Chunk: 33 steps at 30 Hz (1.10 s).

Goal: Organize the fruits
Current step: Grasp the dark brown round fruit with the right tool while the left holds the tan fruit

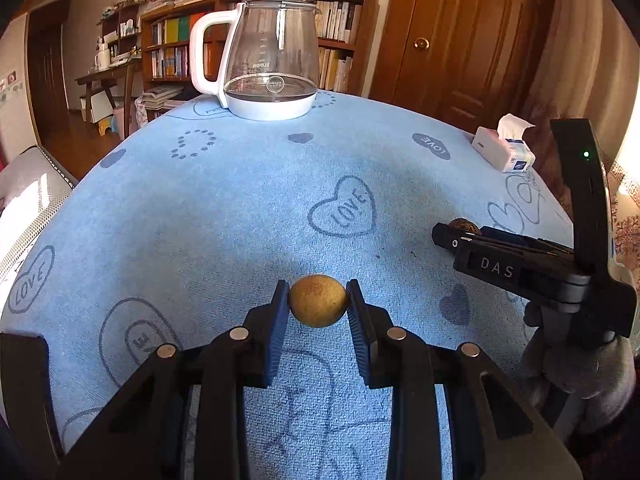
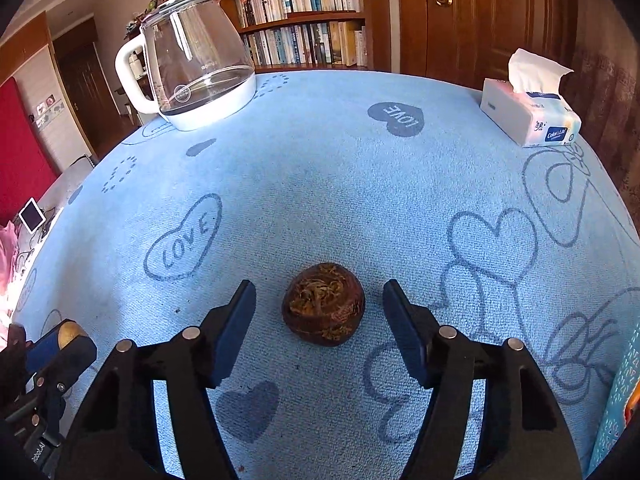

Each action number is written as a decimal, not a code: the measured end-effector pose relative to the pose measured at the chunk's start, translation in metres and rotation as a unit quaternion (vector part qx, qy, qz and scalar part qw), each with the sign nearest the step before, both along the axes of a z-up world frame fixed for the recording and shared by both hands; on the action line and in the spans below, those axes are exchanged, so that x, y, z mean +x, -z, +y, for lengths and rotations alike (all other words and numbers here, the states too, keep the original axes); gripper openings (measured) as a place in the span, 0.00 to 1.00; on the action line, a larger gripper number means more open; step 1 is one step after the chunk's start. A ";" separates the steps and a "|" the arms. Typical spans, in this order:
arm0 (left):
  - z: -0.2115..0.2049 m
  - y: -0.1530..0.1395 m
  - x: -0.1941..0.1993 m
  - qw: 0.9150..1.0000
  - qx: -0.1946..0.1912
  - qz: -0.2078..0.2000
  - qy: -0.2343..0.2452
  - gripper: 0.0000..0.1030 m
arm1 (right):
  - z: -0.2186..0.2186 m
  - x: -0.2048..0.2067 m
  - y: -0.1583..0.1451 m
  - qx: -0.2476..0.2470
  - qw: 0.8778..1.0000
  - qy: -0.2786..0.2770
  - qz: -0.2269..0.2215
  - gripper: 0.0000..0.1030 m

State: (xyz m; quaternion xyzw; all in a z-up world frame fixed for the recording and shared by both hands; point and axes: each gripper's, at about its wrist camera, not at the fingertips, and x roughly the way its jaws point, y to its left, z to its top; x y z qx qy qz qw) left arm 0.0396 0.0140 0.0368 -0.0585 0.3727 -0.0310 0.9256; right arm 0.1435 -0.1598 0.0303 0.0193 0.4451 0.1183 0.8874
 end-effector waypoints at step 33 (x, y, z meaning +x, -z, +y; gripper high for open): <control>-0.004 0.004 -0.002 1.000 0.000 0.003 0.009 0.29 | -0.005 -0.049 -0.011 0.008 1.000 0.006 -0.025 0.41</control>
